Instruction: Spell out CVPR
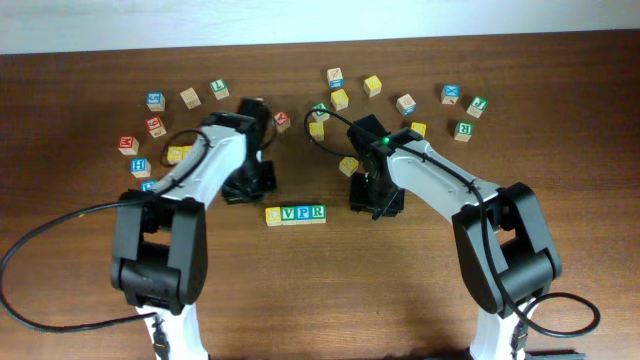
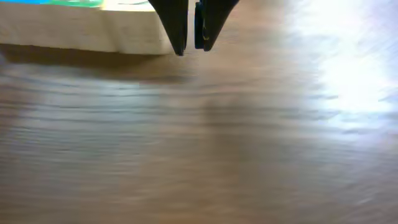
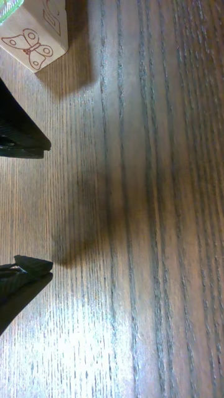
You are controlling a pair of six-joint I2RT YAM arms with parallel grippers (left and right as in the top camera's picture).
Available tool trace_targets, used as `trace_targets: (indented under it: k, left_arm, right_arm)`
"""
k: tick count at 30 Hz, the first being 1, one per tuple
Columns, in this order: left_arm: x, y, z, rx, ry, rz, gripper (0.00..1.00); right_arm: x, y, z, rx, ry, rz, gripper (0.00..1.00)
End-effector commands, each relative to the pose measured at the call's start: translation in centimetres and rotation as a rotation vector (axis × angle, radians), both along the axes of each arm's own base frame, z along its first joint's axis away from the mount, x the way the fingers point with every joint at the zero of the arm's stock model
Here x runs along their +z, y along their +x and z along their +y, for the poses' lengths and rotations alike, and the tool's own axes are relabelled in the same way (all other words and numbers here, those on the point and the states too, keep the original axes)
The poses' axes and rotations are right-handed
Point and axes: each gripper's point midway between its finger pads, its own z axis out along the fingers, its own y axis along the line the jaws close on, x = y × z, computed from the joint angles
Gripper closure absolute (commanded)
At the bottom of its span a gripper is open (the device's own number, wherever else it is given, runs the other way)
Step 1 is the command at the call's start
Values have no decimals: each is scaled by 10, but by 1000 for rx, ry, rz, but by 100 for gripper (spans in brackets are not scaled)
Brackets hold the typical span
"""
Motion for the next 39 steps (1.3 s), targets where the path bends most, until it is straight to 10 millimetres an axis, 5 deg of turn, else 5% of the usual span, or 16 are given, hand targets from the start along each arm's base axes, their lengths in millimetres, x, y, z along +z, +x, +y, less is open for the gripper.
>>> trace_targets:
  k: [1,3,5,7,13,33,39]
  left_arm:
    - [3,-7,34,87,33,65,100]
    - [2,-17,35,95,25,104,100]
    - [-9,-27,17,82,-40,129,100]
    - [-16,-31,6,62,-62,129,100]
    - [-21,-33,-8,36,-90,118,100]
    - [-21,-30,-17,27,-119,105,100]
    - [-21,-31,-16,26,-113,109,72]
  right_arm:
    - [-1,4,2,10,-2,-16,54]
    - [-4,2,4,12,13,-12,55]
    - [-5,-1,22,30,88,-10,75]
    - [-5,-4,36,66,102,-24,83]
    - [-2,-7,60,113,150,-48,89]
    - [3,-14,88,150,243,-47,92]
    - [2,-13,85,148,222,-49,76]
